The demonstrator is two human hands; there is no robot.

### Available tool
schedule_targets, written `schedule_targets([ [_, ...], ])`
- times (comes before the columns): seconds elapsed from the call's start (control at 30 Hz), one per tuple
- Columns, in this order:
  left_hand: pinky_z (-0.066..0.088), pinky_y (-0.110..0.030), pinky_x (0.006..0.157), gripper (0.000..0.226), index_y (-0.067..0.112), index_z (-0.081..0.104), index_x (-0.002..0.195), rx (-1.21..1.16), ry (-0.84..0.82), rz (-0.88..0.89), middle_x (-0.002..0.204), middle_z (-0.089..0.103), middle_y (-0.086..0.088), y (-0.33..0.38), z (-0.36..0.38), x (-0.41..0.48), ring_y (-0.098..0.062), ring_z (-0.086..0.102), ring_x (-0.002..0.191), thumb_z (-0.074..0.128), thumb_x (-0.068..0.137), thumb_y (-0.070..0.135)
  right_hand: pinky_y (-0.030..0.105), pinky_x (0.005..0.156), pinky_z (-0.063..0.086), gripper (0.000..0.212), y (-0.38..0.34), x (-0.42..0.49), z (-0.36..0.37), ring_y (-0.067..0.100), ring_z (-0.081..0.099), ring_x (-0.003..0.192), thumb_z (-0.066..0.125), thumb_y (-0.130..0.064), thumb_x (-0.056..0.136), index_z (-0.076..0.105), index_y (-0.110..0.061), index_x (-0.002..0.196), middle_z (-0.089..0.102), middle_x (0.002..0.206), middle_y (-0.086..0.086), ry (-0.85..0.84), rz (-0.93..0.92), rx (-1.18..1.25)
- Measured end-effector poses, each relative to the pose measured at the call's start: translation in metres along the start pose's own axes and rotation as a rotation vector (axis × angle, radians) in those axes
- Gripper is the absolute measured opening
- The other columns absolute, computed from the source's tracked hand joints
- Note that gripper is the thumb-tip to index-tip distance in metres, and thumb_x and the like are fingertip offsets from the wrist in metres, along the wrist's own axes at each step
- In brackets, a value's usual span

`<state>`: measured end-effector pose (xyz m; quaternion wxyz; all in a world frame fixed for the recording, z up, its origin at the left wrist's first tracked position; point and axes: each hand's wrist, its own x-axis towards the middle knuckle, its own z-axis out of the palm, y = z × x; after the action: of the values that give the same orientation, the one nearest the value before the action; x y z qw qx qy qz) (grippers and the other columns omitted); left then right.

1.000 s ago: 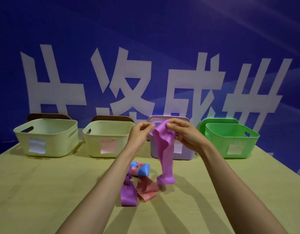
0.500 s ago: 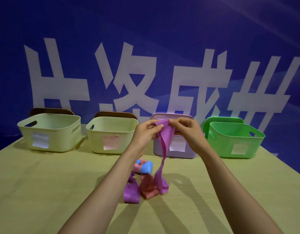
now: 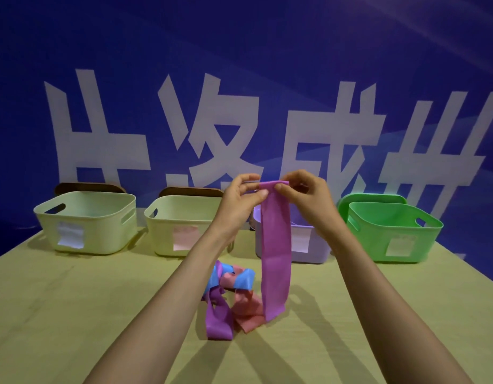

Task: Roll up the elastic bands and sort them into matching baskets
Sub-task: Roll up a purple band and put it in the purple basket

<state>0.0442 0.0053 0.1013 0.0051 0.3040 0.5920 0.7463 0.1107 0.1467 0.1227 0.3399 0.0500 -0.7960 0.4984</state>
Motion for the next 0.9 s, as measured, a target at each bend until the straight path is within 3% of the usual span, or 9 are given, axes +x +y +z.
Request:
schedule_targets([
  [0.1, 0.049, -0.014, 0.075, 0.024, 0.017, 0.053, 0.097, 0.127, 0.174, 0.125, 0.091, 0.061, 0.003, -0.007, 0.006, -0.002, -0.008, 0.059, 0.085, 0.072, 0.083, 0.014, 0.024, 0.061, 0.055, 0.011, -0.008, 0.01, 0.0, 0.006, 0.06, 0.058, 0.059, -0.003, 0.089, 0.058, -0.012, 0.096, 0.054, 0.075, 0.003, 0.021, 0.012, 0.046],
  [0.23, 0.051, -0.025, 0.087, 0.035, 0.022, 0.06, 0.105, 0.145, 0.016, 0.101, 0.107, 0.065, 0.003, -0.014, 0.011, -0.005, -0.012, 0.061, 0.104, 0.074, 0.077, 0.036, 0.027, 0.069, 0.057, 0.002, -0.011, 0.018, 0.0, 0.013, 0.066, 0.072, 0.061, -0.011, 0.091, 0.063, -0.012, 0.091, 0.063, 0.079, 0.002, -0.065, 0.042, 0.086],
  [0.37, 0.051, -0.023, 0.086, 0.038, 0.021, 0.049, 0.111, -0.011, 0.023, 0.016, 0.114, 0.06, 0.001, -0.013, 0.007, 0.003, -0.013, 0.06, 0.107, 0.072, 0.081, 0.018, 0.032, 0.082, 0.057, 0.008, -0.009, 0.027, -0.008, 0.016, 0.067, 0.084, 0.061, -0.009, 0.091, 0.065, -0.013, 0.096, 0.069, 0.088, 0.003, -0.213, 0.03, 0.044],
  [0.47, 0.052, -0.021, 0.08, 0.048, 0.018, 0.047, 0.123, -0.114, -0.024, -0.068, 0.117, 0.064, -0.002, -0.011, 0.004, 0.011, -0.014, 0.063, 0.106, 0.07, 0.081, 0.019, 0.028, 0.081, 0.056, 0.015, -0.008, 0.03, -0.011, 0.016, 0.066, 0.084, 0.06, -0.008, 0.091, 0.062, -0.015, 0.104, 0.066, 0.088, 0.005, -0.325, -0.028, 0.001],
  [0.63, 0.053, -0.021, 0.07, 0.016, 0.017, 0.069, 0.099, -0.028, -0.031, -0.133, 0.09, 0.073, -0.001, -0.015, -0.003, 0.014, -0.01, 0.068, 0.08, 0.068, 0.084, 0.013, 0.026, 0.076, 0.056, 0.007, -0.001, 0.034, -0.006, 0.013, 0.065, 0.078, 0.062, -0.016, 0.091, 0.064, -0.019, 0.097, 0.067, 0.085, -0.001, -0.241, -0.052, -0.215],
  [0.8, 0.052, -0.016, 0.067, 0.015, 0.016, 0.07, 0.097, 0.023, -0.082, -0.084, 0.082, 0.072, 0.004, -0.019, -0.003, 0.007, -0.004, 0.067, 0.073, 0.067, 0.085, 0.007, 0.033, 0.078, 0.055, 0.015, 0.006, 0.029, -0.003, 0.018, 0.061, 0.086, 0.064, -0.029, 0.089, 0.07, -0.018, 0.097, 0.065, 0.092, 0.003, -0.229, -0.065, -0.425],
  [0.9, 0.052, -0.02, 0.068, 0.017, 0.021, 0.067, 0.093, 0.063, -0.15, -0.117, 0.081, 0.072, 0.007, -0.032, -0.002, -0.002, -0.007, 0.066, 0.074, 0.069, 0.083, 0.007, 0.028, 0.075, 0.054, 0.016, 0.005, 0.025, 0.002, 0.018, 0.062, 0.085, 0.064, -0.026, 0.089, 0.069, -0.013, 0.098, 0.066, 0.091, 0.003, -0.134, -0.019, -0.322],
])
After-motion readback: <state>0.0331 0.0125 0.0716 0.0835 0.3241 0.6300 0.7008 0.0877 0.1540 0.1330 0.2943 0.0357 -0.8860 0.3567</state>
